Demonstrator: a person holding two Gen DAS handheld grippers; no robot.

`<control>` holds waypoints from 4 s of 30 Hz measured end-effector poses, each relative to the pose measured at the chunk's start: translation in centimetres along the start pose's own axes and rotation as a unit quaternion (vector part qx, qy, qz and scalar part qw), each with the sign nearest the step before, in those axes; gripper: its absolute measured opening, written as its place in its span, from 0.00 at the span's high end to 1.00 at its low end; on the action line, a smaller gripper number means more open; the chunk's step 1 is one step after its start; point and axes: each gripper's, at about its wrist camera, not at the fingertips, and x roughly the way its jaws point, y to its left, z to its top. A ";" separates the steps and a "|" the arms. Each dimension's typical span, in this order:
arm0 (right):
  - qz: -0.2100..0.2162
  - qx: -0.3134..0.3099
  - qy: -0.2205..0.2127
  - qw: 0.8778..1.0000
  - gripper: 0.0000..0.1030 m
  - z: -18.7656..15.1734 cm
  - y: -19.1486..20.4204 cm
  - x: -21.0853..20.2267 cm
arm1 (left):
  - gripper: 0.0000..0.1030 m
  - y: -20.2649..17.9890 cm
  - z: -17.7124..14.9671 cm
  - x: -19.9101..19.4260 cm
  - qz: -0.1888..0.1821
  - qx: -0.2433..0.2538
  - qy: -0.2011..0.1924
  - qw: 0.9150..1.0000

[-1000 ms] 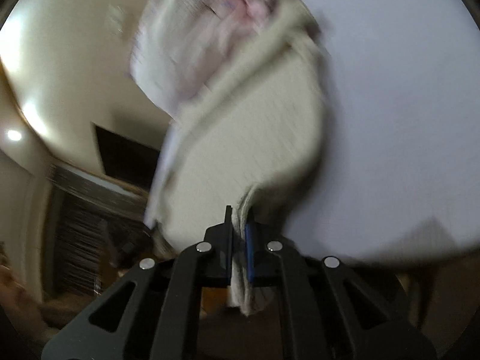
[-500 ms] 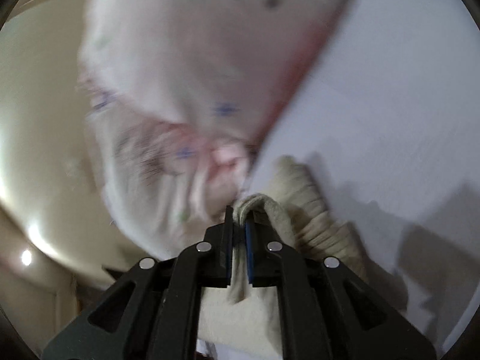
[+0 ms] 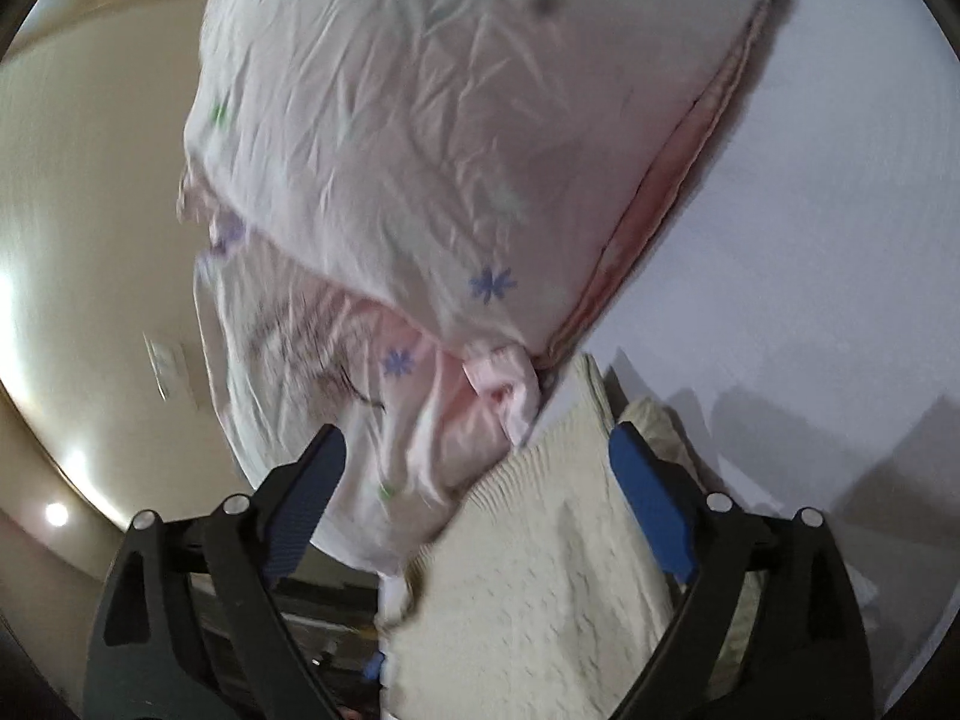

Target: Fold small clothes

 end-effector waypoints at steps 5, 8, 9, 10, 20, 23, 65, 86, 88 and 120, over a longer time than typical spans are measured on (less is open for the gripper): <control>-0.005 -0.016 0.023 1.000 0.12 -1.5 -0.1 0.1 | 0.26 0.1 -2.7 2.6 0.018 0.029 0.082 0.996; -0.009 -0.025 0.028 0.999 0.10 -2.0 0.3 -0.1 | 0.28 -1.1 -3.6 3.2 0.023 0.059 0.089 0.994; -0.008 -0.026 0.030 0.999 0.10 -2.2 0.2 -0.3 | 0.32 -1.4 -4.0 3.5 0.021 0.057 0.097 0.993; -0.007 -0.026 0.031 0.999 0.10 -2.2 0.3 -0.4 | 0.37 -1.2 -4.2 3.4 0.020 0.054 0.099 0.993; 0.014 -0.040 0.042 0.998 0.08 -2.8 1.2 -1.7 | 0.83 0.2 -3.3 2.9 -0.138 -0.109 0.063 0.982; 0.019 -0.053 0.029 0.998 0.08 -2.8 1.7 -3.0 | 0.83 -5.5 -2.6 2.7 -0.176 -0.047 0.048 0.982; -0.081 -0.206 0.160 0.962 0.68 -4.0 2.2 -0.4 | 0.52 -17.6 -10.0 14.9 -0.080 0.182 0.158 0.967; -0.213 -0.325 0.074 0.918 0.91 -10.8 6.4 4.7 | 0.17 -13.8 -11.1 4.0 0.090 0.252 0.013 0.963; -0.207 -0.316 0.092 0.921 0.88 -11.1 5.9 4.5 | 0.10 -13.9 -12.3 3.7 0.113 0.262 0.015 0.958; -0.356 -0.418 0.119 0.827 0.02 -24.2 5.0 0.5 | 0.01 -13.2 -17.5 7.3 0.250 0.296 0.063 0.920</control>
